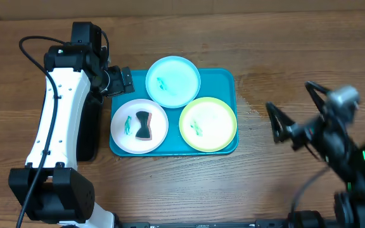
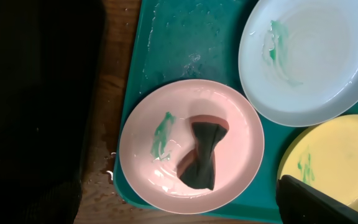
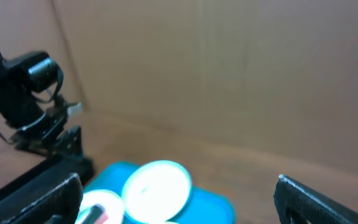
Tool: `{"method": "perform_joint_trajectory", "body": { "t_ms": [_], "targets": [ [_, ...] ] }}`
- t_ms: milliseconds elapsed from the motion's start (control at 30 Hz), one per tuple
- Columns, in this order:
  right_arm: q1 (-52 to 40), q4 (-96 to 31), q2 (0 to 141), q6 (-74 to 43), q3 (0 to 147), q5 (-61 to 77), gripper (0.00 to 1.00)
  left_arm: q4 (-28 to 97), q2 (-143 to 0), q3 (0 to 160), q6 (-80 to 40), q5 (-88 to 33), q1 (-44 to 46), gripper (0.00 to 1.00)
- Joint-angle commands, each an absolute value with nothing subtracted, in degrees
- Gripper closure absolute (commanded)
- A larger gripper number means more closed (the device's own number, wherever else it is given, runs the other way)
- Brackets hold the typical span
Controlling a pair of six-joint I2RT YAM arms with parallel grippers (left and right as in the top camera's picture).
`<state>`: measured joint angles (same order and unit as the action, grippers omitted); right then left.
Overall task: Clean dirty plates on tray and stack at the side
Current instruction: 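Reach the right gripper to the white plate's rim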
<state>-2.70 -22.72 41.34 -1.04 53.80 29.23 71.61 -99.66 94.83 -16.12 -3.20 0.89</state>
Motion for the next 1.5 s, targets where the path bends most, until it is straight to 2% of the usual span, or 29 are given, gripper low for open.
{"method": "perform_joint_trajectory", "body": {
  "t_ms": [0,67,167,433,633,700,767,833,867,967,1133,1300,1467],
  "targets": [
    [-2.6,-17.4,50.7,-10.7,55.0,43.1,0.0,71.8,-100.2,94.5,-15.4,-3.5,1.1,0.0],
    [-3.5,-12.0,56.8,-19.6,55.9,47.2,0.0,72.0,-100.2,94.5,-15.4,-3.5,1.1,0.0],
    [-7.3,-15.5,64.1,-18.7,60.5,46.7,0.0,72.2,-100.2,94.5,-15.4,-3.5,1.1,0.0],
    [-24.1,-53.7,88.5,-14.1,88.3,17.9,0.0,72.1,-100.2,94.5,-15.4,-3.4,1.1,0.0],
    [-32.0,-49.0,99.7,-13.7,91.0,16.5,0.0,72.0,-100.2,94.5,-15.4,-3.2,1.1,0.01],
    [-33.8,-46.8,103.3,-13.7,91.0,16.5,0.12,72.2,-100.2,94.5,-15.4,-1.7,1.1,0.12],
    [-35.2,-45.2,106.3,-14.7,91.0,16.5,0.28,72.4,-100.2,94.5,-15.5,-0.6,0.9,0.14],
    [-36.2,-43.7,109.3,-16.8,91.0,16.5,0.39,72.3,-100.2,94.5,-15.8,-0.6,0.3,0.16],
    [-36.6,-43.1,110.5,-17.8,91.0,16.5,0.42,72.2,-100.2,94.5,-16.4,-0.6,0.0,0.2],
    [-37.9,-41.2,113.9,-18.3,91.0,16.5,0.45,71.9,-100.3,94.5,-17.2,-1.5,-0.8,0.26],
    [-40.3,-38.1,118.6,-18.3,91.0,16.1,0.5,72.2,-100.3,94.5,-16.7,-1.5,-1.1,0.27],
    [-41.6,-37.8,121.4,-21.3,90.8,11.1,0.57,72.2,-100.3,94.5,-16.7,-1.5,-1.1,0.33],
    [-41.8,-38.0,123.0,-21.3,90.7,9.5,0.56,72.5,-100.3,94.5,-16.6,-1.5,-1.1,0.34]
  ]
}}
